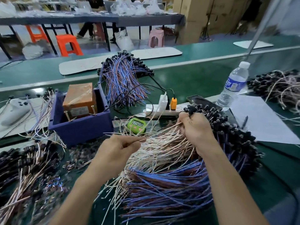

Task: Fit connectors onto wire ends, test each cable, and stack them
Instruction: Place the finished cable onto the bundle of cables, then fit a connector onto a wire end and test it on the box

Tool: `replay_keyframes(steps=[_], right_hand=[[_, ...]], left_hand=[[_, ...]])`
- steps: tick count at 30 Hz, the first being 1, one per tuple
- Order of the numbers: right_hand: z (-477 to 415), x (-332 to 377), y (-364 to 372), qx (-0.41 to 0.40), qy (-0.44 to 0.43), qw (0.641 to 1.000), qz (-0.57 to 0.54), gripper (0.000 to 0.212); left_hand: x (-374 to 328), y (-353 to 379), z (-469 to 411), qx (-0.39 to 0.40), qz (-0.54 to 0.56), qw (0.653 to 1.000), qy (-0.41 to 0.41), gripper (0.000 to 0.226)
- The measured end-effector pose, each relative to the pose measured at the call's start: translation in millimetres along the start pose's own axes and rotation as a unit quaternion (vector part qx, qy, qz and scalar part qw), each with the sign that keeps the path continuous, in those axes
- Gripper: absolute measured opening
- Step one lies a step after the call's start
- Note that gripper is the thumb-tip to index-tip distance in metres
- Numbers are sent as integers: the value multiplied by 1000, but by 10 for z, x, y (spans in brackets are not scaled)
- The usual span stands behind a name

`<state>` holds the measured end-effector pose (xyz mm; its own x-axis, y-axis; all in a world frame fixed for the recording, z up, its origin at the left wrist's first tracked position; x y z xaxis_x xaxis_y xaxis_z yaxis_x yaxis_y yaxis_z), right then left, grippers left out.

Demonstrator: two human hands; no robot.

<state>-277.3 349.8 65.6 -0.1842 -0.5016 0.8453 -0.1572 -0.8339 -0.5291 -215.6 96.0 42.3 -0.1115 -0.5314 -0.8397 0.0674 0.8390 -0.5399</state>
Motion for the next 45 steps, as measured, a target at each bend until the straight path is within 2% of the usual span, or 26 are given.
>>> replay_keyframes(steps=[2, 3, 5, 6, 7, 9, 13, 15, 17, 18, 19, 20, 21, 23, 25, 27, 29, 31, 37, 40, 43, 45], right_hand=[[-95, 21, -164, -49, -5, 995, 89, 51], [-128, 50, -241, -75, -11, 990, 117, 50], [-157, 160, -358, -116, -38, 980, 155, 43], [-164, 232, -386, -129, -61, 976, 164, 37], [-180, 287, -406, -140, -81, 971, 174, 27], [-248, 357, -451, -159, -101, 956, 225, 11], [-438, 269, -456, -128, -52, 927, 349, 30], [-412, 256, -443, -137, -48, 913, 382, 44], [-212, 455, -355, -205, -153, 875, 410, 54], [-84, 548, -215, -212, -225, 861, 405, 54], [17, 577, -9, -187, -290, 852, 393, 47], [75, 528, 242, -127, -331, 852, 387, 37], [99, 431, 468, -66, -344, 851, 390, 29], [65, 138, 801, 22, -319, 843, 432, 29], [21, -41, 892, 40, -307, 826, 471, 28], [15, -40, 871, 16, -325, 815, 480, 20], [-39, -2, 750, -29, -315, 834, 452, 21], [-94, -28, 695, -40, -289, 856, 426, 37], [-134, -91, 678, -9, -274, 871, 407, 37], [-172, -106, 691, 42, -248, 887, 387, 40], [-89, 53, 499, 76, -213, 944, 239, 27], [57, 225, 216, 47, -239, 952, 184, 22]], left_hand=[[-144, 73, -30, -27, -58, 998, 25, 21], [-247, 80, -39, -53, -127, 989, 57, 21], [-473, 165, -40, -102, -307, 936, 142, 21], [-554, 246, -27, -117, -351, 912, 176, 19], [-607, 342, -30, -118, -369, 899, 202, 18], [-631, 533, -60, -91, -346, 904, 235, 20], [-426, 855, -205, 8, -274, 943, 190, 40], [-301, 914, -223, 19, -322, 931, 171, 58], [-256, 906, -226, 17, -362, 916, 175, 74], [-226, 900, -235, 22, -361, 917, 171, 80], [-181, 909, -249, 30, -350, 922, 166, 84], [-125, 944, -255, 44, -342, 925, 159, 87], [-70, 993, -259, 59, -344, 925, 150, 90], [-2, 1061, -279, 81, -354, 922, 136, 92], [4, 1080, -316, 89, -348, 924, 133, 93], [-1, 1076, -342, 98, -350, 921, 143, 93], [16, 1020, -341, 104, -358, 915, 155, 91], [82, 911, -304, 98, -358, 915, 155, 88], [184, 645, -240, 95, -284, 943, 145, 74], [134, 474, -245, 83, -254, 951, 154, 67], [152, 338, -174, 53, -233, 960, 145, 64], [115, 318, -101, 32, -214, 964, 156, 67]])
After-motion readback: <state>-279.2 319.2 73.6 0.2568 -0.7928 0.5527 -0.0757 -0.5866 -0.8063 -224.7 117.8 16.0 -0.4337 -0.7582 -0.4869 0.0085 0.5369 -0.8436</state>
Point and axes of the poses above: each hand's wrist, its own z-axis away from the middle knuckle, its own y-axis out of the palm, x = y × z, the point moved 10 cm from there along -z, towards the middle knuckle, and after that the axes turned 4 degrees about y, right-handed, at the moved point
